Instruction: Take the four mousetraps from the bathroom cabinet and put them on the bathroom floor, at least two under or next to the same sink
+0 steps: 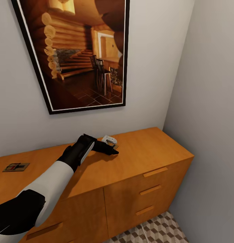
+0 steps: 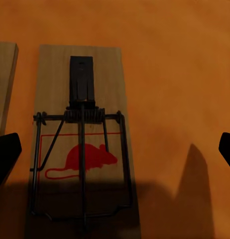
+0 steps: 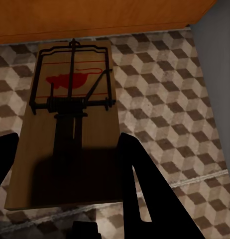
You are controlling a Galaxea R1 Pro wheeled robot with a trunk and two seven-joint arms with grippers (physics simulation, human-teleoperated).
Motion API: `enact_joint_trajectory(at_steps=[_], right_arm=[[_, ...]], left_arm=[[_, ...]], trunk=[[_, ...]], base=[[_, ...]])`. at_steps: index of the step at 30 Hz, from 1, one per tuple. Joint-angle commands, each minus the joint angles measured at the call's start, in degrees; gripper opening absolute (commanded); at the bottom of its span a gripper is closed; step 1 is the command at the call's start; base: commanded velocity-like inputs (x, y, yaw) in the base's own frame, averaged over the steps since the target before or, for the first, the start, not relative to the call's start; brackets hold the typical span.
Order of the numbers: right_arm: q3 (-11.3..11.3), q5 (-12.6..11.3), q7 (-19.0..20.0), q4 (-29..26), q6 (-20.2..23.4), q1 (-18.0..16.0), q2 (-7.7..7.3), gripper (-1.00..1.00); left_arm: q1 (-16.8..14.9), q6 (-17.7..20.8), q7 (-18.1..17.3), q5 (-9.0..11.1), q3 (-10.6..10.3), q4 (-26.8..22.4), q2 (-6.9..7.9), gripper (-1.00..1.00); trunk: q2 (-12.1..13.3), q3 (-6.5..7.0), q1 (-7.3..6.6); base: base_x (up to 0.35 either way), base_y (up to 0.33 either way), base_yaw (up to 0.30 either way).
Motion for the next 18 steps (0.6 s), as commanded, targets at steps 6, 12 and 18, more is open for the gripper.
enact_joint_trajectory(at_steps=[6,12,18], right_arm=[[-0.31,0.38,-0.15,0.05,-0.16,-0.03,0.04,-1.0],[-0.31,0.38,-0.15,0.05,-0.16,-0.03,0.06,-1.0],[-0.31,0.38,-0.15,0.05,-0.16,-0.03,0.03,-1.0]], left_arm=[[0.0,0.36,-0.12,-0.15,-0.09,0.69,0.01,1.0],[0.0,0.36,-0.14,-0.1,-0.08,0.74,0.01,1.0],[0.0,0.36,-0.2,-0.13,-0.06,1.14,0.01,1.0]], trunk=[[-0.02,-0.07,0.0],[-0.02,-0.07,0.0],[-0.02,-0.07,0.0]], base=[[0.0,0.0,0.0],[0.0,0.0,0.0],[0.0,0.0,0.0]])
